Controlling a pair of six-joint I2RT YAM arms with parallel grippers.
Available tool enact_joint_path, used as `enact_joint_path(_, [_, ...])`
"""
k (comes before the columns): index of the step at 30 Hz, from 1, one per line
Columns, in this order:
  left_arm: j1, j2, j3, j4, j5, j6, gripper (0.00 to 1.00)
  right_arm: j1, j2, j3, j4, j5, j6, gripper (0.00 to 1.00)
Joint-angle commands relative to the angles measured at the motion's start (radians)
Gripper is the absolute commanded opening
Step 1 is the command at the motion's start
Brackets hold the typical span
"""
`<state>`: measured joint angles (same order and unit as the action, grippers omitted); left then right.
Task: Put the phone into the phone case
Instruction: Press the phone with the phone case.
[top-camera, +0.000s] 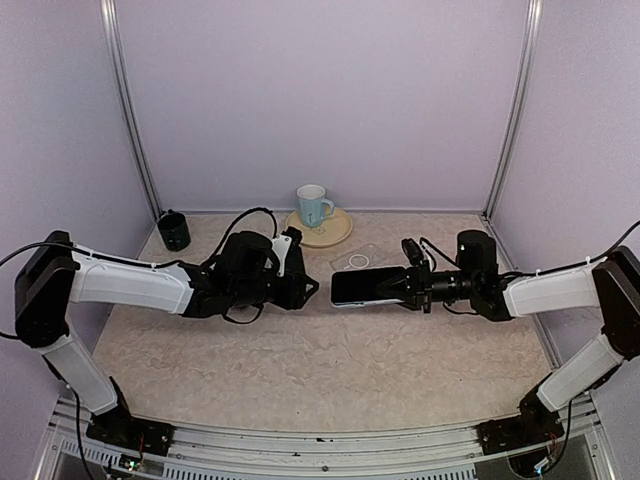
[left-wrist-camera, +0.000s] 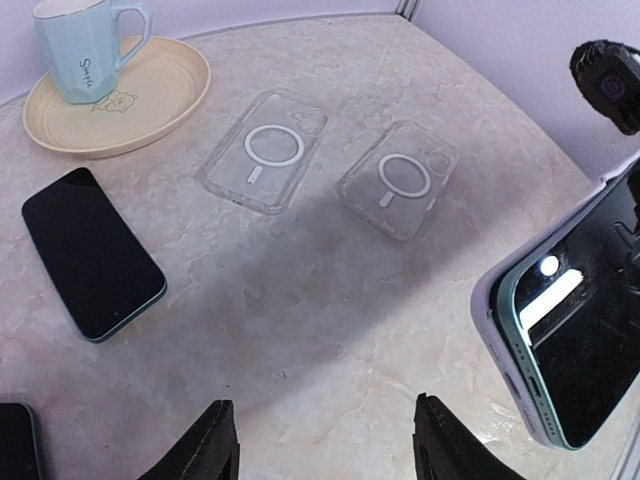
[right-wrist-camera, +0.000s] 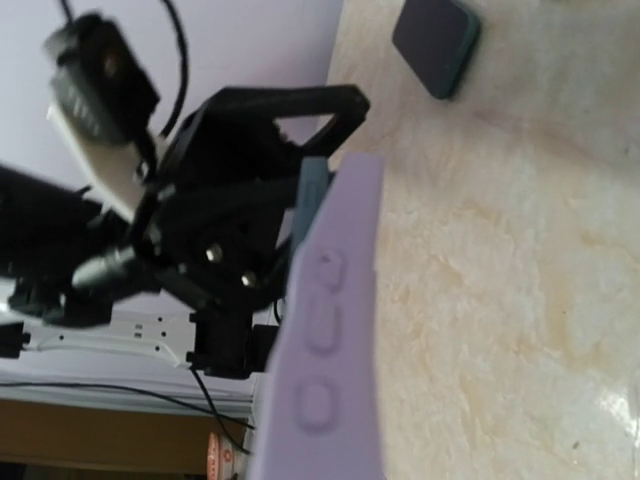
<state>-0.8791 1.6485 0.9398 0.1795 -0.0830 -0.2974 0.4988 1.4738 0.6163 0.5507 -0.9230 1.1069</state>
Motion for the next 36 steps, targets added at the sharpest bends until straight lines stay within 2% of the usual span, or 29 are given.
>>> enact_joint_path(1, [0.045, -0.026, -0.028, 0.121, 0.212, -0.117, 0.59, -0.008, -0.042, -0.001, 0.106, -0.053, -0.055, 0.01])
enact_joint_path(5, [0.059, -0.01, -0.027, 0.183, 0.337, -0.173, 0.59, -0.007, -0.043, -0.005, 0.102, -0.062, -0.088, 0.01])
enact_joint_path(18, [0.06, 0.065, 0.005, 0.236, 0.464, -0.247, 0.59, -0.007, -0.092, -0.035, 0.203, -0.114, -0.114, 0.01])
enact_joint_path(24, [0.063, 0.078, 0.001, 0.283, 0.522, -0.281, 0.59, -0.007, -0.11, -0.037, 0.194, -0.124, -0.153, 0.01])
enact_joint_path(32, [0.096, 0.07, -0.047, 0.444, 0.63, -0.382, 0.59, -0.008, -0.077, -0.049, 0.211, -0.152, -0.187, 0.01])
enact_joint_path(36, [0.131, 0.066, -0.11, 0.63, 0.716, -0.511, 0.59, -0.007, -0.068, -0.069, 0.275, -0.185, -0.184, 0.01])
